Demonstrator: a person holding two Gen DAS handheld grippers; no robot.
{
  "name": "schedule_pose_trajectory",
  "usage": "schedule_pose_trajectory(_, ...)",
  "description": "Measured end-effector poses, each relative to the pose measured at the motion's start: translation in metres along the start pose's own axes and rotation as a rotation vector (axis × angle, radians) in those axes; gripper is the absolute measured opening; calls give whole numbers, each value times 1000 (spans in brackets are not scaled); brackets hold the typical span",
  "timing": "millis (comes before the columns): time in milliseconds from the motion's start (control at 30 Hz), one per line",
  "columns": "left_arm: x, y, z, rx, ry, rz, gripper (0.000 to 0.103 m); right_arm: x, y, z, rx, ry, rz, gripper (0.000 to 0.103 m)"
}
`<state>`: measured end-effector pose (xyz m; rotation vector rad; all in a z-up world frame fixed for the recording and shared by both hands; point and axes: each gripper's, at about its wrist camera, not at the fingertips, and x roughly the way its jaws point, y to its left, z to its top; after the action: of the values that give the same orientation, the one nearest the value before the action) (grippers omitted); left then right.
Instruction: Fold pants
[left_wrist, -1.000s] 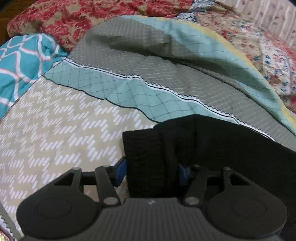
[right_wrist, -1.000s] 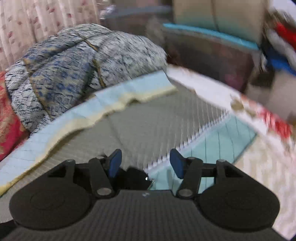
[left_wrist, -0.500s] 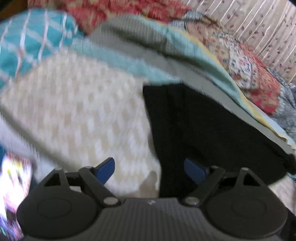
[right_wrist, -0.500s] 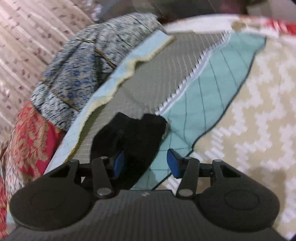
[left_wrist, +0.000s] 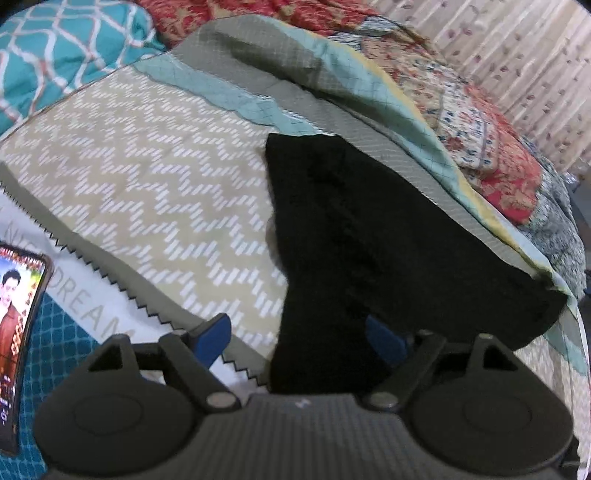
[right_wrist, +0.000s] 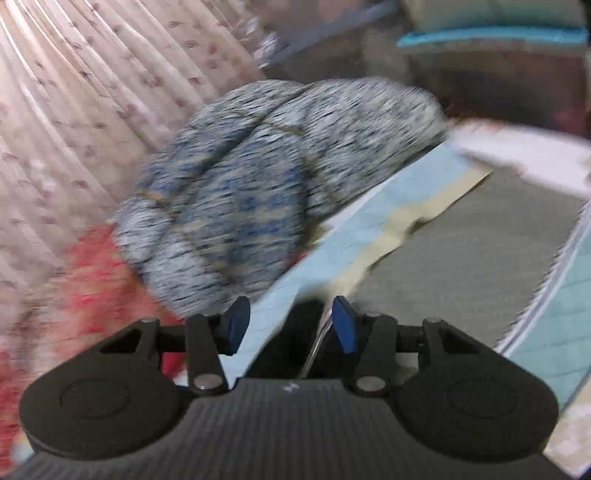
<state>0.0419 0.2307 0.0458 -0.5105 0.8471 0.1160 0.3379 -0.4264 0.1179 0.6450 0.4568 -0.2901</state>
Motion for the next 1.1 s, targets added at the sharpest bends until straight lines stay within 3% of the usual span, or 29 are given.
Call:
schedule_pose_trajectory(100, 1, -2, -2, 13, 8, 3, 83, 0, -30, -14, 26, 11, -36, 51)
schedule_pose_trajectory(233, -1, 2, -6, -15, 19, -1, 84, 11, -65, -35, 118, 89, -57, 52)
schedule_pose_trajectory(400, -9, 9, -12, -79, 40, -28, 85, 42, -51, -57, 126, 165, -25, 51)
schedule_pose_trajectory(433, -9, 10, -14, -96, 47, -38, 85, 48, -46, -63, 87, 189, -39, 47)
schedule_pose_trajectory(467, -9, 11, -15, -108, 52, -42, 85, 46, -40, -69, 25, 177, -93, 18)
schedule_pose_trajectory(500, -8, 11, -16, -116, 57, -42, 85, 43, -35, -71, -27, 156, -134, 10)
schedule_pose_trajectory(600, -8, 8, -17, -105, 60, -50, 85, 6, -49, -57, 39, 48, -157, 9)
schedule_pose_trajectory(733, -9, 5, -21, -100, 60, -106, 85, -47, -86, -28, 57, -24, -212, 8)
schedule_pose_trajectory(833, -8, 5, -28, -122, 76, -126, 85, -60, -110, -23, 55, -26, -342, 9)
schedule_pose_trajectory(967, -20, 9, -36, -142, 81, -146, 85, -70, -143, -32, 141, 53, -423, 46)
schedule_pose_trajectory(1100, -46, 21, -37, -165, 27, -147, 89, -127, -144, -47, 149, -33, -397, 46)
